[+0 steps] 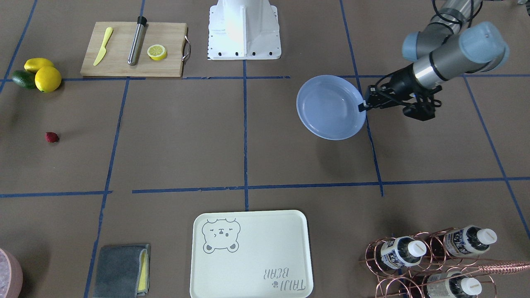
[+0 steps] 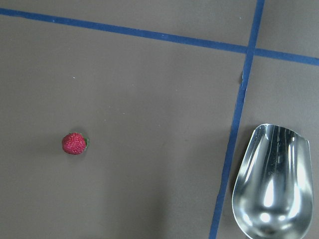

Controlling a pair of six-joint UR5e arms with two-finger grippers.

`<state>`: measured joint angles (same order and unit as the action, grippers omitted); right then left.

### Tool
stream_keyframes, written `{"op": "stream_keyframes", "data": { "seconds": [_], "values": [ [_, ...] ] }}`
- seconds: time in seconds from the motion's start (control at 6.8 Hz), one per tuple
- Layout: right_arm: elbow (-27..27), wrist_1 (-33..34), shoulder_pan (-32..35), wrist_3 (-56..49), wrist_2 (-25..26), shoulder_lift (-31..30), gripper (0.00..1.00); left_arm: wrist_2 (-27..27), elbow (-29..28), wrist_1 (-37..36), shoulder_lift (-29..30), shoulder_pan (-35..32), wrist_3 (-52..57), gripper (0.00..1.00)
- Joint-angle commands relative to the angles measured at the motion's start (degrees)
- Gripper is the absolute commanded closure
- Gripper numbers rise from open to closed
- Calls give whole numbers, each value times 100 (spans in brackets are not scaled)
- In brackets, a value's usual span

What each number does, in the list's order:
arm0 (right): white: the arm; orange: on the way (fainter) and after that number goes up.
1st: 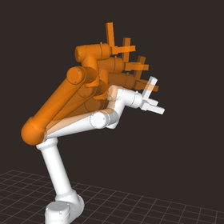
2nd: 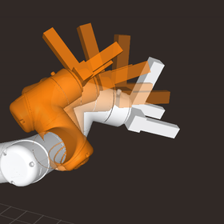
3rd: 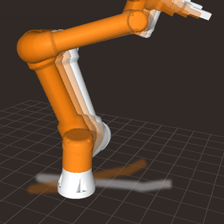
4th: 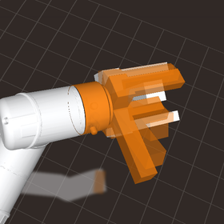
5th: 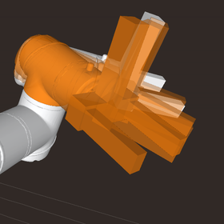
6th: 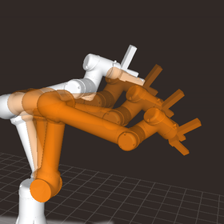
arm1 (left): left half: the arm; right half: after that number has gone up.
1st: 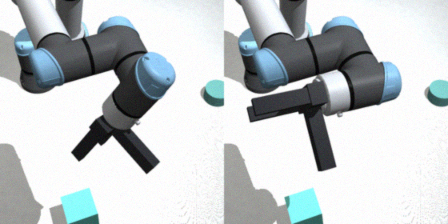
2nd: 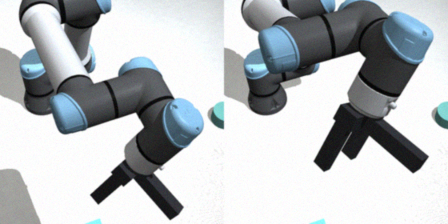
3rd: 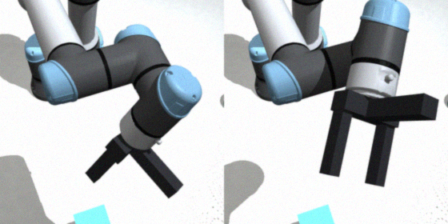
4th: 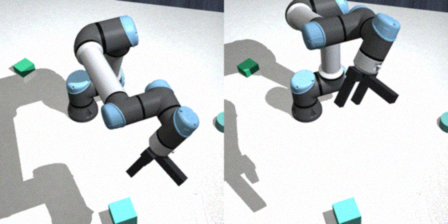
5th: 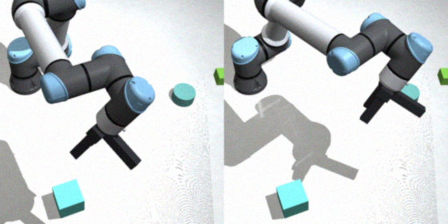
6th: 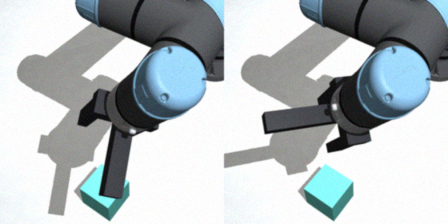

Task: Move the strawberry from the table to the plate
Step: 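Slide the blue plate with the left gripper toward the table center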

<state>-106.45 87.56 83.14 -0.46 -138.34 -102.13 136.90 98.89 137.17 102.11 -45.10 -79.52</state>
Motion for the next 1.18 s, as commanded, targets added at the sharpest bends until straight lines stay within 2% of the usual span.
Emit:
{"op": "stream_keyframes", "data": {
  "seconds": [0.0, 0.29, 0.74, 1.03],
  "values": [
    [10, 7, 0, -7, 0, 0, 0, -1483, -341, -67, 1079, 1515, -1238, 100],
    [10, 25, -26, 11, 0, 0, 0, -2051, -1105, -59, 1749, 1767, -1250, 100],
    [10, -10, -88, 2, 9, 0, 0, -2334, -1117, -111, 1690, 1839, -1241, 100],
    [1, -10, -88, 2, 9, 0, 0, -2596, -1091, -470, 1698, 1838, -1232, 100]
  ]
}}
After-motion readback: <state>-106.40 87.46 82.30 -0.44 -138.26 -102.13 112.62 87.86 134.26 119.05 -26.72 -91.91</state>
